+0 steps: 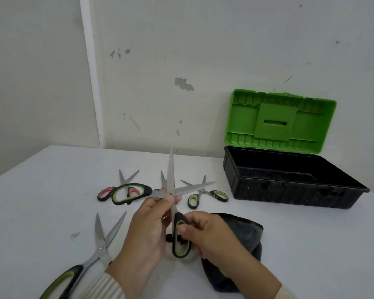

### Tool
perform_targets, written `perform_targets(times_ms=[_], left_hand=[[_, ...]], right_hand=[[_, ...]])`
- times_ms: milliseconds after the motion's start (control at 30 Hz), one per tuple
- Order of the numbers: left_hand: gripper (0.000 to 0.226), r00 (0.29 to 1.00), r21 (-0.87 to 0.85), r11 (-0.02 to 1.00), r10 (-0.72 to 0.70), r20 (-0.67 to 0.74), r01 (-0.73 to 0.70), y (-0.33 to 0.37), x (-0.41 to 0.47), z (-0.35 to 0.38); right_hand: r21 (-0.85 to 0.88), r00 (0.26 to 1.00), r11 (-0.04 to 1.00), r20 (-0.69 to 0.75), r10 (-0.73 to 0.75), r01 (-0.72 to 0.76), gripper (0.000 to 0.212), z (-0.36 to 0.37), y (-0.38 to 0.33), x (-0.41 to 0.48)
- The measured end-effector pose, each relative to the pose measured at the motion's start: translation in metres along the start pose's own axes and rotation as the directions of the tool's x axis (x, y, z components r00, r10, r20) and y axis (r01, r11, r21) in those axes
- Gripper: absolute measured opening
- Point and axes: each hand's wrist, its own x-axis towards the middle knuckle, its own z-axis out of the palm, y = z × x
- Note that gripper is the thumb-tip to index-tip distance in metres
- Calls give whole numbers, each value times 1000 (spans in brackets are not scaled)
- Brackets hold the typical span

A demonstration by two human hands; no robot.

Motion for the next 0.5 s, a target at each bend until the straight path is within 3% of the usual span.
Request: perform_targets(times_ms=[200,333,500], left_hand=[[12,997,-260,965,-36,-68,18,18,16,-19],[12,998,-75,996,-51,28,53,10,10,-17],[22,959,121,981,-176,222,152,-13,-11,4]], right_hand=[[16,997,998,-59,54,-53,12,-30,4,0],[90,990,996,-136,29,-16,15,-35,5,1],[272,983,962,-181,38,12,13,-27,11,4]])
